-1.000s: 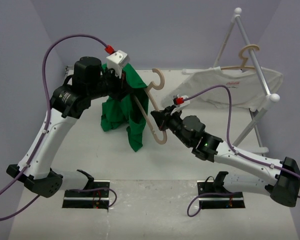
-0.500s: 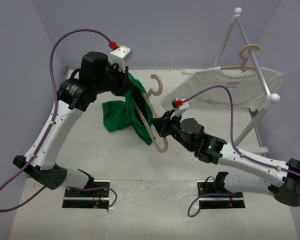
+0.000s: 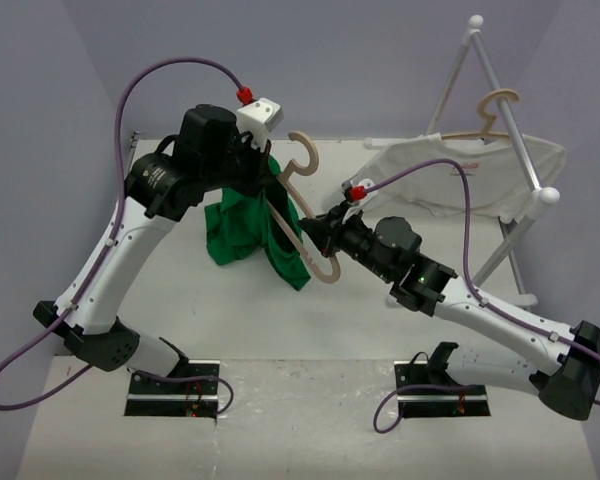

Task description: Place the t-shirt on the hanger

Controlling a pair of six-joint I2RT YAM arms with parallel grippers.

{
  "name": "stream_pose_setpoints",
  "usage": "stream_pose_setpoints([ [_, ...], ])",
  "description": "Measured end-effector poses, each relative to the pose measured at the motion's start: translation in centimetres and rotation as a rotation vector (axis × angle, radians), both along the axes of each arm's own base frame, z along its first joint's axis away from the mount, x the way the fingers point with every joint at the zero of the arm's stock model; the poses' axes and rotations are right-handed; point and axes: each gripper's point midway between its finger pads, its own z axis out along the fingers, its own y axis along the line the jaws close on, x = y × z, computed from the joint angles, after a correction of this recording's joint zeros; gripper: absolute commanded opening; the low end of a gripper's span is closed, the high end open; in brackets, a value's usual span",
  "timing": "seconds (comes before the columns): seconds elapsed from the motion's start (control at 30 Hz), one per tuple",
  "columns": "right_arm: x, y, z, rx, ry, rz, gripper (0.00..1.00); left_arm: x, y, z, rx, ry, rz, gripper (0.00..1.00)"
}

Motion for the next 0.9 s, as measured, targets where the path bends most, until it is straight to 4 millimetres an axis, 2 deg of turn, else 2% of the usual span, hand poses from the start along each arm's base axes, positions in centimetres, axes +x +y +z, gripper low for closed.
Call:
stream_pose_setpoints([
  [0.17, 0.6, 0.0, -0.7, 0.009, -0.002, -0.018, 0.0, -0.9, -0.5, -0.2, 0.008, 0.014, -0.029, 0.0],
  [0.4, 2.6, -0.1, -1.5, 0.018, 0.008, -0.117, 0.0, -4.4, -4.0, 0.2, 0.007, 0.002, -0.185, 0.0],
  [0.53, 2.8, 0.3, -2.5, -0.012, 0.014, -0.107, 0.0, -5.5, -4.6, 1.1, 0.001, -0.016, -0.222, 0.03],
  [0.57, 2.8, 0.4, -2.6, -0.012, 0.013, -0.104, 0.0, -5.4, -4.5, 1.4, 0.004, -0.024, -0.212, 0.11],
  [0.6, 2.7, 0.3, -2.5, -0.005, 0.007, -0.103, 0.0, -5.1, -4.1, 1.6, 0.012, -0.036, -0.187, 0.32],
  [0.63, 2.7, 0.1, -2.5, 0.003, 0.002, -0.103, 0.0, -4.8, -3.7, 1.9, 0.021, -0.05, -0.161, 0.4],
  [0.67, 2.6, -0.2, -2.6, 0.007, -0.001, -0.102, 0.0, -4.4, -3.2, 2.2, 0.034, -0.066, -0.128, 0.43],
  [0.7, 2.5, -0.5, -2.8, 0.009, -0.003, -0.103, 0.0, -3.8, -2.6, 2.6, 0.044, -0.083, -0.08, 0.71],
  [0.73, 2.5, -0.9, -3.1, 0.008, -0.002, -0.107, 0.0, -3.3, -2.0, 3.1, 0.05, -0.106, -0.039, 0.91],
  [0.83, 2.5, -1.8, -3.9, 0.0, 0.004, -0.118, 0.0, -2.0, -0.2, 4.4, 0.067, -0.161, 0.084, 1.0],
  [0.9, 2.3, -2.3, -4.3, -0.007, 0.002, -0.113, 0.0, -1.1, 1.1, 5.1, 0.08, -0.201, 0.164, 1.0],
])
